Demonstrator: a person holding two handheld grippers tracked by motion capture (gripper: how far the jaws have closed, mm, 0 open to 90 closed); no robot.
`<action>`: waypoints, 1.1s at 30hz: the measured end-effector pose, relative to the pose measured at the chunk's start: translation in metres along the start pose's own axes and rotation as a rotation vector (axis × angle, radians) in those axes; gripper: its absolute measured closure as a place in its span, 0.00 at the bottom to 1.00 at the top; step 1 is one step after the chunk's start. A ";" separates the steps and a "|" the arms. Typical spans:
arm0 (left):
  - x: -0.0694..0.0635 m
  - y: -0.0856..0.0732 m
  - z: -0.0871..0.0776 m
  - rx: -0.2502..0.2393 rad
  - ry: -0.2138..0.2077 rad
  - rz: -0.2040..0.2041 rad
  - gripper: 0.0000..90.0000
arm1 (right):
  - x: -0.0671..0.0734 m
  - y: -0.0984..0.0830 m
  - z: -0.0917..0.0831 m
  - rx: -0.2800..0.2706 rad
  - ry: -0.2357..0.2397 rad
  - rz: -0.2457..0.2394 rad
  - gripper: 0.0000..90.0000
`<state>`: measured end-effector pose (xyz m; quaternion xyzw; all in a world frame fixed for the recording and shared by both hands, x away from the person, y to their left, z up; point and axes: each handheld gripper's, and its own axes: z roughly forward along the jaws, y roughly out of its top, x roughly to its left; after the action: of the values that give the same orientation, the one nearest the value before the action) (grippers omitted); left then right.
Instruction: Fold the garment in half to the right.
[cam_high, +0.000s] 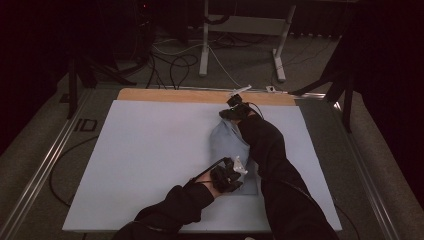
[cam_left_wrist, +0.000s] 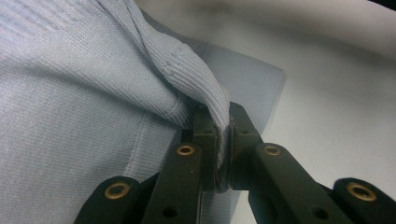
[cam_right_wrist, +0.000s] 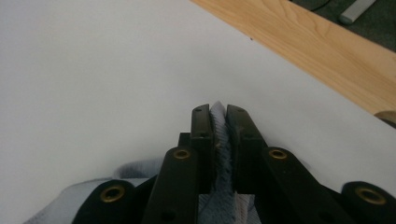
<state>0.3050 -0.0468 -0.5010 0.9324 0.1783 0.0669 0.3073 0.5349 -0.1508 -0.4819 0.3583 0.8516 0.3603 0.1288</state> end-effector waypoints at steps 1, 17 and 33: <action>0.000 0.001 0.001 -0.001 0.001 -0.002 0.96 | -0.001 -0.001 0.000 0.007 0.001 0.001 0.88; -0.003 0.002 0.007 -0.004 0.004 -0.005 0.96 | -0.013 -0.010 -0.023 0.083 0.023 0.056 0.49; -0.010 0.001 -0.001 -0.021 0.037 -0.014 0.96 | 0.000 -0.007 -0.021 0.151 -0.059 -0.033 0.95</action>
<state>0.2960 -0.0505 -0.5000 0.9264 0.1900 0.0839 0.3141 0.5216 -0.1647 -0.4718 0.3633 0.8779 0.2824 0.1325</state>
